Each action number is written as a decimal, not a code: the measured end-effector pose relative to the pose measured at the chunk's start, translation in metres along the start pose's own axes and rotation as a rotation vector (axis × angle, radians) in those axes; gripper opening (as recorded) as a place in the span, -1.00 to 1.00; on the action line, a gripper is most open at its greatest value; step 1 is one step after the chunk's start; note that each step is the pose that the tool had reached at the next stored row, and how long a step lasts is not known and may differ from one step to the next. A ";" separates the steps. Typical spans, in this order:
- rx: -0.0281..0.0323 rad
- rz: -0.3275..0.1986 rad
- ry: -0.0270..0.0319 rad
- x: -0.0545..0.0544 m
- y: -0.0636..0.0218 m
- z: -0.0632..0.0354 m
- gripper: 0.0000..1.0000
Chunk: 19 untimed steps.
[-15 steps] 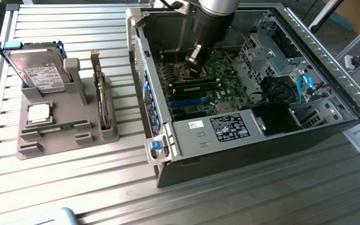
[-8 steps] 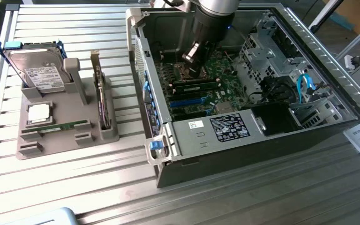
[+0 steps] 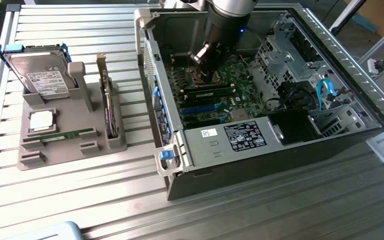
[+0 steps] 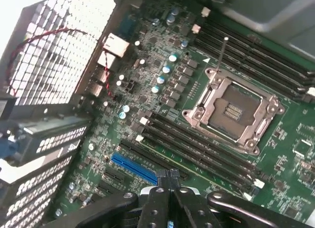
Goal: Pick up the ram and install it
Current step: 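Press down the ram until it locks into place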
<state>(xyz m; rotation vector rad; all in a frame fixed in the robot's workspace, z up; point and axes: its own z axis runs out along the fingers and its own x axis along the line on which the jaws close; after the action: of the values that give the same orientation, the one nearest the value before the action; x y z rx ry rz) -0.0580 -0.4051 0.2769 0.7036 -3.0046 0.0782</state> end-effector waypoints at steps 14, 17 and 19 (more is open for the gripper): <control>-0.0182 0.285 0.0107 0.000 0.0000 0.0000 -0.79; -0.0170 0.285 0.0067 0.000 -0.0001 0.0000 -0.79; 0.0144 0.290 -0.0813 0.001 0.0007 0.0010 -0.79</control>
<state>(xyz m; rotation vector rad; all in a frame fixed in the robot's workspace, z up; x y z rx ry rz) -0.0596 -0.4052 0.2760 0.2725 -3.1641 0.0850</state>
